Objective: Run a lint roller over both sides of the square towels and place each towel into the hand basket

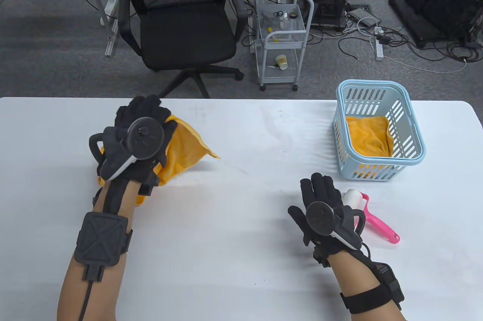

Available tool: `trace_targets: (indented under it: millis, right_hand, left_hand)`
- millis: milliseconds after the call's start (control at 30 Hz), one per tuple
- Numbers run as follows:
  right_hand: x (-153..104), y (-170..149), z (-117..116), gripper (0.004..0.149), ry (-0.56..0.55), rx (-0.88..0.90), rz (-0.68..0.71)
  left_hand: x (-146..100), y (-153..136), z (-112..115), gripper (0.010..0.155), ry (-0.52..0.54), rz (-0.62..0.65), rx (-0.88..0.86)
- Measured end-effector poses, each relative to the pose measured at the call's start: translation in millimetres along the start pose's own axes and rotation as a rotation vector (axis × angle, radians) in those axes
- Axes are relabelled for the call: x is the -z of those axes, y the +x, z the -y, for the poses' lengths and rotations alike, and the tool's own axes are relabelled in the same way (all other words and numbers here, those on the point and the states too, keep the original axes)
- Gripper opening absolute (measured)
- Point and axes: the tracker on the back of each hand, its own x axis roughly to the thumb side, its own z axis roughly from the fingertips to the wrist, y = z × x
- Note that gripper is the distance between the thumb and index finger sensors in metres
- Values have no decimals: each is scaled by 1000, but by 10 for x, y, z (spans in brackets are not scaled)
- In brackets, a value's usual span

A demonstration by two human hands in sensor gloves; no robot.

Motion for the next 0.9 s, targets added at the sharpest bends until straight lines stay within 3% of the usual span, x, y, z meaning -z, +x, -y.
trace_targets:
  millis: [100, 267, 433, 633, 767, 900]
  right_hand:
    - [-59, 149, 52, 91, -8, 114, 76]
    - [-186, 484, 20, 98, -3, 267, 235]
    - [-234, 637, -172, 92, -22, 231, 256]
    - [-195, 571, -267, 60, -65, 213, 160]
    - [-113, 369, -244, 48, -109, 253, 30]
    - [-60, 155, -101, 43, -169, 220, -64]
  left_hand:
    - [-228, 448, 167, 35, -62, 131, 4]
    - [-641, 1110, 704, 36, -227, 321, 64]
    - [-957, 1438, 1002, 36, -312, 459, 53]
    - [-1103, 1468, 866, 37, -309, 532, -22]
    - [-1123, 1315, 653, 39, -320, 537, -122]
    - [-1115, 1036, 409, 39, -232, 477, -25]
